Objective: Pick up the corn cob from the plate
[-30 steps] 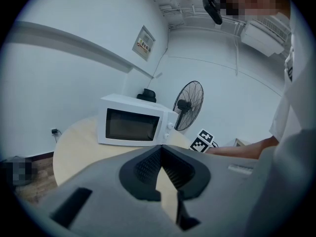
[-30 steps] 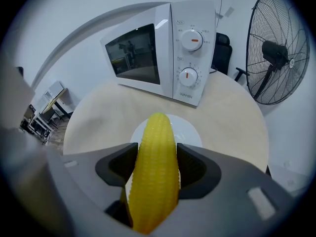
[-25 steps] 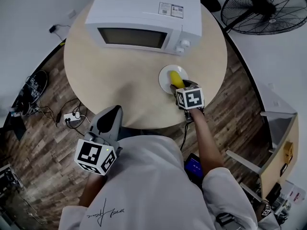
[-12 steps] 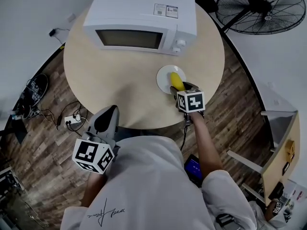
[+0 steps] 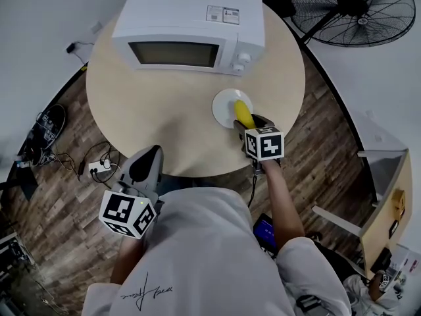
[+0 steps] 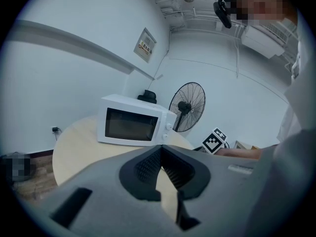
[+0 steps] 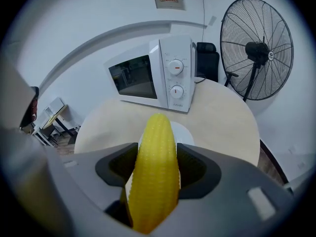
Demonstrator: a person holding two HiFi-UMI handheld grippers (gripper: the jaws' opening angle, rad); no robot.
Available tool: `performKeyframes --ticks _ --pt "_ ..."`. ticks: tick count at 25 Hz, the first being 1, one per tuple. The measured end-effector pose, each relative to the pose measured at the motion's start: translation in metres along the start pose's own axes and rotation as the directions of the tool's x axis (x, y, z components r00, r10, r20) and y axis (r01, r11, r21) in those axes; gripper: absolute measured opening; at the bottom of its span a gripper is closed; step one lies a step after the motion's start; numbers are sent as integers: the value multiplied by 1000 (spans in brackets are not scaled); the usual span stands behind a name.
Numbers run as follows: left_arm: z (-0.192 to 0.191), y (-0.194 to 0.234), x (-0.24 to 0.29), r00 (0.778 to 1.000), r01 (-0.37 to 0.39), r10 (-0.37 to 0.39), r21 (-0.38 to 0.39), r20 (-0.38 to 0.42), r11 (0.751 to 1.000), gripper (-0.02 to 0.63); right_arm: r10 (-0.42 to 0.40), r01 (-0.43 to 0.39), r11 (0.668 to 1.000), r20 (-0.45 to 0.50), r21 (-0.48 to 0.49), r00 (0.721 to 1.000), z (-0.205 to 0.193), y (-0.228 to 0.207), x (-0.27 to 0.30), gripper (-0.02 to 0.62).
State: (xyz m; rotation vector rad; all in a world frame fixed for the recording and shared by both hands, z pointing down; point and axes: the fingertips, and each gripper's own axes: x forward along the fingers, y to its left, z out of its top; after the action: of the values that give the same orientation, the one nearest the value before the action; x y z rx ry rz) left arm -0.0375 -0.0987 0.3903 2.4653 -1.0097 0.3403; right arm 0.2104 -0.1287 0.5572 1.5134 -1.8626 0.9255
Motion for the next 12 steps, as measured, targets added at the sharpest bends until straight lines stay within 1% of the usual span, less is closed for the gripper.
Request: performKeyframes --ticks 12 --pt "-4 -9 8 1000 21 -21 -8 -3 1000 -8 9 -11 999 58 30 998 1 2 -27 262"
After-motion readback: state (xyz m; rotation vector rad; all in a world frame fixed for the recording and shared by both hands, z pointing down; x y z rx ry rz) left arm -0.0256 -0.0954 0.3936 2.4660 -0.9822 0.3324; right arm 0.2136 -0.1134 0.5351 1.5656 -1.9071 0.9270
